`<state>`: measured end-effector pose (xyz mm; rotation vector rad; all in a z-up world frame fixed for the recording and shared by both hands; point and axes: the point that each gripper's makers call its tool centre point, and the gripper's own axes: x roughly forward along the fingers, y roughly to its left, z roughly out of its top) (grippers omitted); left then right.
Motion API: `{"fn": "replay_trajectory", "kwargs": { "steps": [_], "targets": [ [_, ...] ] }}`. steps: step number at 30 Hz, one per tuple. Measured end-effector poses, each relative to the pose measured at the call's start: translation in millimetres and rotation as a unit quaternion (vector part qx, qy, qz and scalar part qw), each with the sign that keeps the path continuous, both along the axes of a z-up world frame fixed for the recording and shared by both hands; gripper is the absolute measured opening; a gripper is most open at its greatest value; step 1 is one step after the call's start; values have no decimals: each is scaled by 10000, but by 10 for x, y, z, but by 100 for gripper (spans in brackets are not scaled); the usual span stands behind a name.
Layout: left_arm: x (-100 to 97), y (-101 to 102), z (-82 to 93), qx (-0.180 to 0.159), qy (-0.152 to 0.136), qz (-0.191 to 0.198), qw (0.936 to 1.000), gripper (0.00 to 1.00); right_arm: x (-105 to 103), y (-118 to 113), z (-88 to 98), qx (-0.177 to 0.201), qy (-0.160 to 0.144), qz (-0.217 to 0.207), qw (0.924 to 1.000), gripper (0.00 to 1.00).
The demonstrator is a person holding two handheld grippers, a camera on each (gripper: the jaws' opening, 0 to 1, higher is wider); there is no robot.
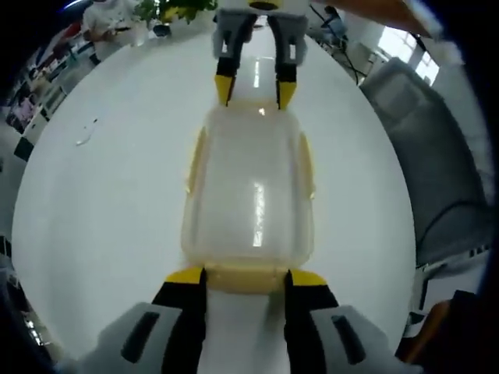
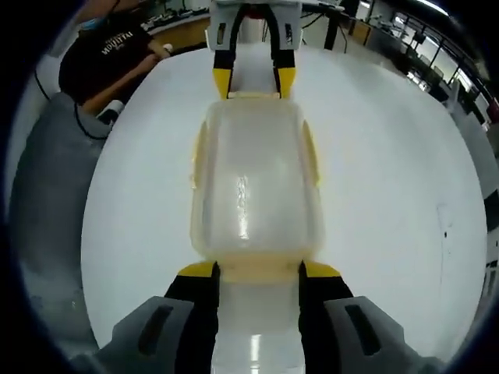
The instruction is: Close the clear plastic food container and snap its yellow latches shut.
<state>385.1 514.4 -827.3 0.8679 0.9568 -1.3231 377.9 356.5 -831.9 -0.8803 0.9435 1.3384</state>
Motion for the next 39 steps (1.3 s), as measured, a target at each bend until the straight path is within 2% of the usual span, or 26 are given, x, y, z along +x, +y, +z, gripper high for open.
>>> {"fn": "replay_trajectory", "kwargs": {
  "steps": [7, 14, 19, 28, 39],
  "targets": [
    [-110, -4, 249, -92, -51, 111, 9999, 34, -84, -9, 267, 177, -120, 137, 9997, 37],
    [-230, -88, 488, -32, -173, 240, 9996, 34, -143, -91, 426, 206, -252, 257, 9991, 37],
    [-272, -197, 593, 9, -274, 275, 9992, 34, -177, -199, 527, 224, -355, 301, 9987, 37],
    [-293, -520, 745, 4, -352, 280, 9990, 34, -173, -543, 660, 192, -481, 314, 9982, 37],
    [-244, -1098, 817, -26, -428, 98, 9990, 34, -186, -1101, 766, 156, -563, 148, 9982, 37]
  ]
}}
